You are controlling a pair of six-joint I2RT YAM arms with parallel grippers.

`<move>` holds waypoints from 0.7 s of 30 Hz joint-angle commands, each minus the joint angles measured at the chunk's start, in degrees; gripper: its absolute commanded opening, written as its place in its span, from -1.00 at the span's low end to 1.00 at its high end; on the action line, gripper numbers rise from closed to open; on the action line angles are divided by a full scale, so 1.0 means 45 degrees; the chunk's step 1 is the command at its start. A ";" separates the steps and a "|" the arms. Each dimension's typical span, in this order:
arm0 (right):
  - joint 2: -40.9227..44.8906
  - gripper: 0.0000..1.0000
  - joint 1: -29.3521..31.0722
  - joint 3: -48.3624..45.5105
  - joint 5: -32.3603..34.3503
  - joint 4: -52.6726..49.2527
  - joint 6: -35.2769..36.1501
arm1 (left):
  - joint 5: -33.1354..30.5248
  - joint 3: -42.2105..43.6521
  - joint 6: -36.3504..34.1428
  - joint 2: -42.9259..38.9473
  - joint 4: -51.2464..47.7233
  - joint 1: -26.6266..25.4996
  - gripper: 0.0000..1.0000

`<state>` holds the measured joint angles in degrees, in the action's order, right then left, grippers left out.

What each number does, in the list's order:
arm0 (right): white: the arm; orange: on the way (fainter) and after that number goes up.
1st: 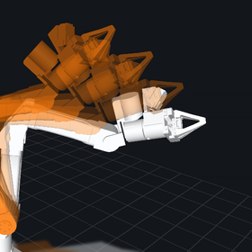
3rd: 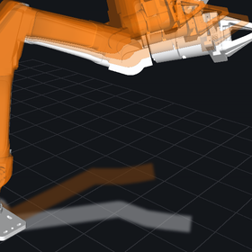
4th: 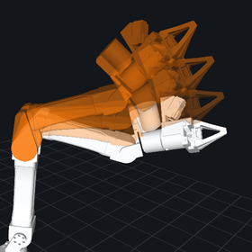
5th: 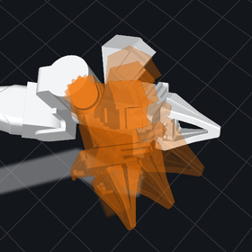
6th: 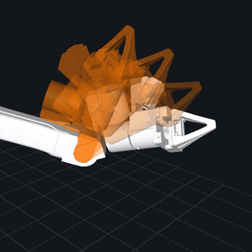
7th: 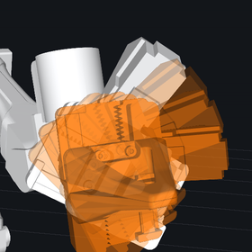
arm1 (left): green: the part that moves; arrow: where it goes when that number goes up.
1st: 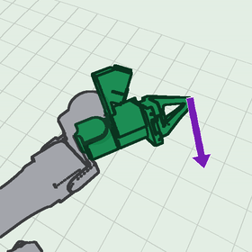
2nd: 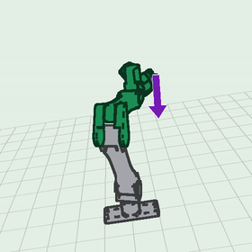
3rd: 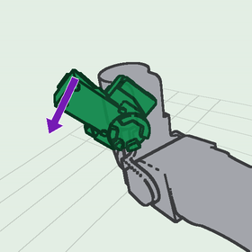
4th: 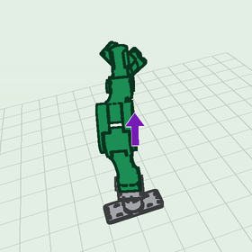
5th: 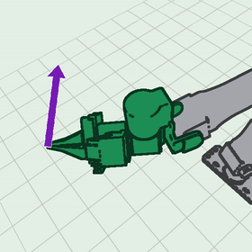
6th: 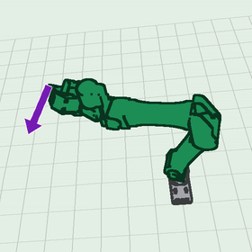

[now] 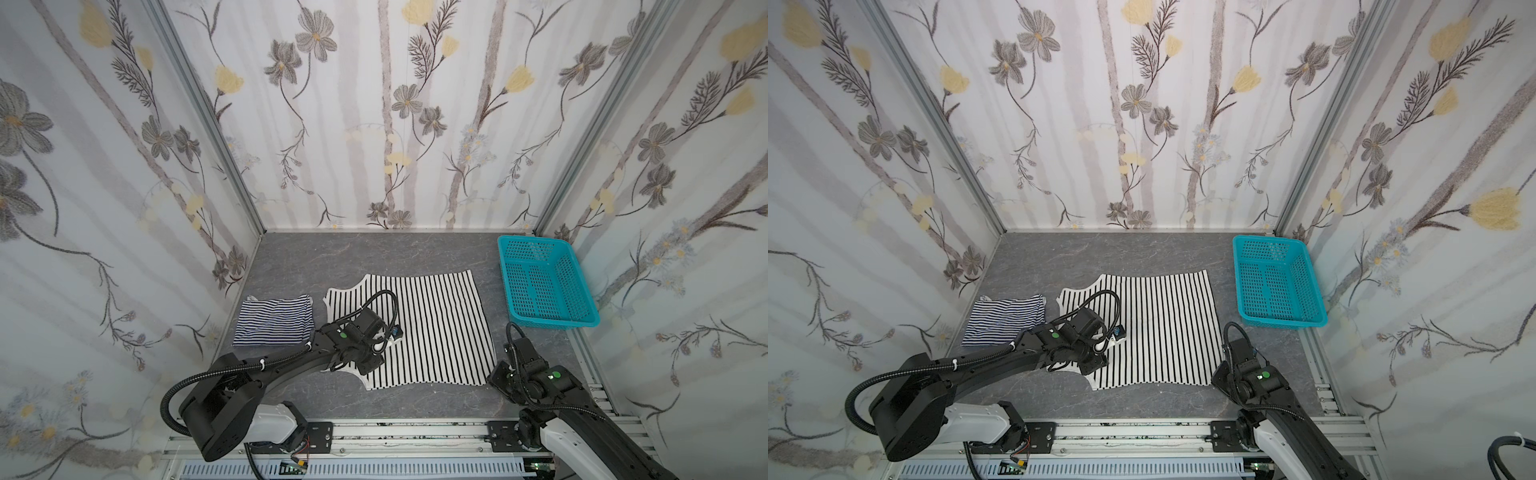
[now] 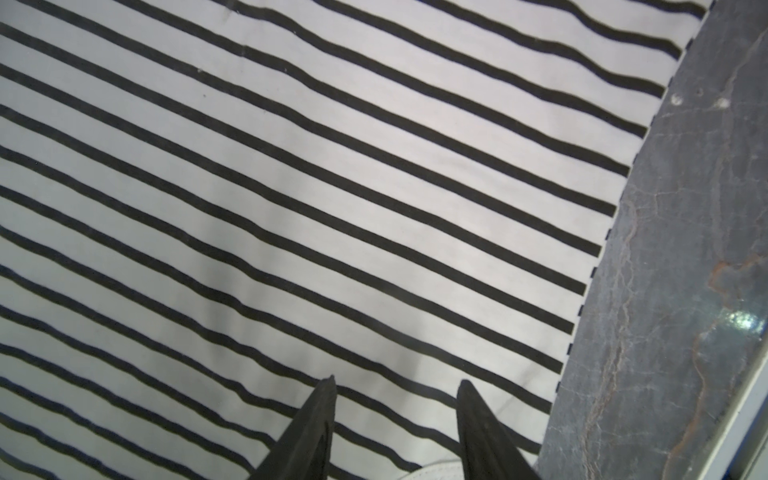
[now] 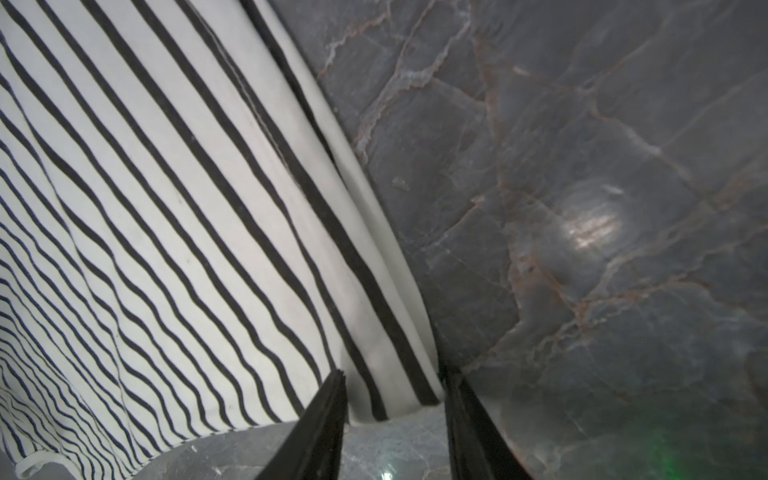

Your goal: Fold and stack the tank tops

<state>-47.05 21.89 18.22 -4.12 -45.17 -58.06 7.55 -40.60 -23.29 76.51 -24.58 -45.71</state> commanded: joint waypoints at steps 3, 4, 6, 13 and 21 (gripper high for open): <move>0.0007 -0.16 0.0442 0.0321 0.0426 -0.0334 -0.0728 | -0.0120 -0.0118 -0.0118 0.0048 -0.0085 0.0002 -0.02; -0.0067 -0.16 0.0484 0.0319 0.0444 -0.0319 -0.0748 | -0.0116 -0.0128 -0.0127 0.0049 -0.0085 0.0002 -0.02; -0.0148 -0.17 0.0537 0.0359 0.0494 -0.0356 -0.0807 | -0.0116 -0.0138 -0.0137 0.0067 -0.0085 -0.0001 -0.02; -0.0384 -0.31 0.0536 0.0166 0.0698 -0.0089 -0.1090 | -0.0173 -0.0061 -0.0254 0.0066 -0.0066 0.0002 -0.02; -0.0609 -0.34 0.0488 0.0208 0.1069 0.0001 -0.1343 | -0.0166 0.0099 -0.0391 0.0068 -0.0028 0.0002 -0.02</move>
<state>-49.41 24.21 18.85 -1.13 -46.39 -62.67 7.09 -40.27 -24.05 76.84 -24.62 -45.71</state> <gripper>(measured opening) 0.329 0.490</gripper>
